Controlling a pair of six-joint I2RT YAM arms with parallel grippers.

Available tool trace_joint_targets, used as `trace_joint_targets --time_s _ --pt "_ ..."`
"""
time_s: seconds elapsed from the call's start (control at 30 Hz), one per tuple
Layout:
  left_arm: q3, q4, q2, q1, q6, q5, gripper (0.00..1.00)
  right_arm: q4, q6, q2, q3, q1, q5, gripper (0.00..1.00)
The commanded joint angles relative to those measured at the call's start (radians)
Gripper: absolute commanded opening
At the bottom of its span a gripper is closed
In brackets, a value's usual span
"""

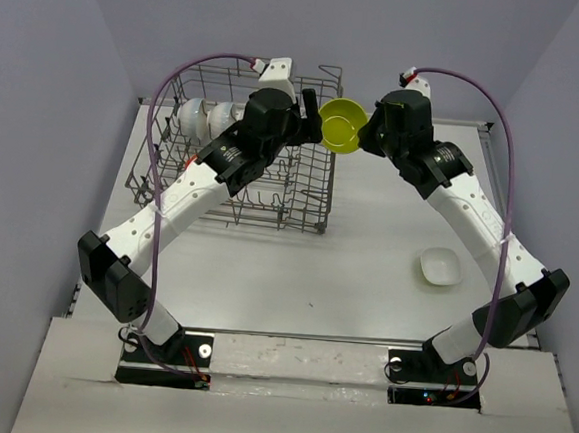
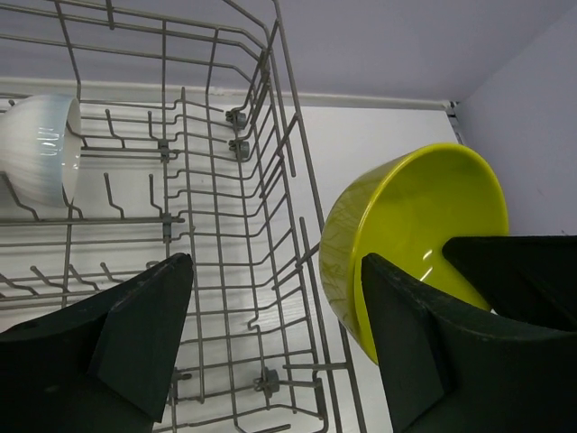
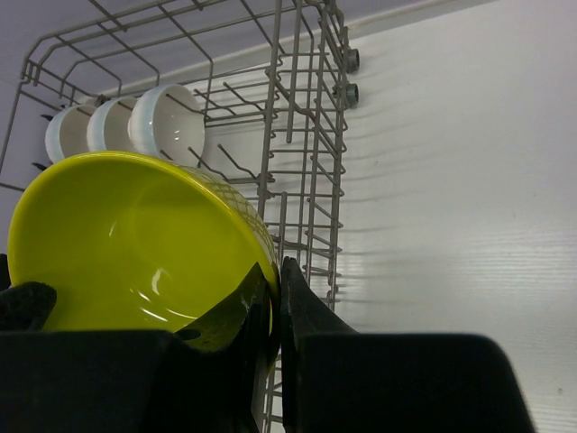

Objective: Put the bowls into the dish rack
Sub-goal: Pass from the right arm to the left

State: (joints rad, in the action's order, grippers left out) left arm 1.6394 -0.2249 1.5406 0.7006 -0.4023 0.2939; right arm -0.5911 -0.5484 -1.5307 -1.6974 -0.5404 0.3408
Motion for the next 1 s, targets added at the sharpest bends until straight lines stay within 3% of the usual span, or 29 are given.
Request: trace_joint_targets --time_s 0.0,0.1,0.23,0.43,0.6,0.73,0.87,0.97 --pt "0.063 0.019 -0.005 0.007 -0.004 0.066 0.83 0.053 0.005 0.009 -0.057 -0.016 0.012 0.01" --pt "0.076 0.016 0.006 0.005 0.002 0.068 0.80 0.053 0.002 0.003 -0.062 -0.026 0.012 0.01" --pt "0.088 0.016 0.022 0.008 0.003 0.060 0.65 0.054 0.001 -0.006 -0.070 -0.035 0.014 0.01" --pt "0.094 0.006 0.042 0.011 0.003 0.051 0.58 0.042 0.005 -0.043 -0.113 -0.065 0.029 0.01" --pt "0.096 0.004 0.044 0.011 0.010 0.051 0.36 0.043 0.007 -0.054 -0.126 -0.075 0.032 0.01" --pt "0.077 0.010 0.027 0.011 0.010 0.062 0.08 0.040 0.011 -0.063 -0.131 -0.075 0.046 0.01" --pt "0.073 0.009 0.016 0.013 0.014 0.062 0.07 0.042 0.013 -0.068 -0.122 -0.075 0.056 0.01" --pt "0.074 0.007 0.007 0.014 0.019 0.067 0.00 0.042 0.016 -0.072 -0.122 -0.075 0.055 0.01"
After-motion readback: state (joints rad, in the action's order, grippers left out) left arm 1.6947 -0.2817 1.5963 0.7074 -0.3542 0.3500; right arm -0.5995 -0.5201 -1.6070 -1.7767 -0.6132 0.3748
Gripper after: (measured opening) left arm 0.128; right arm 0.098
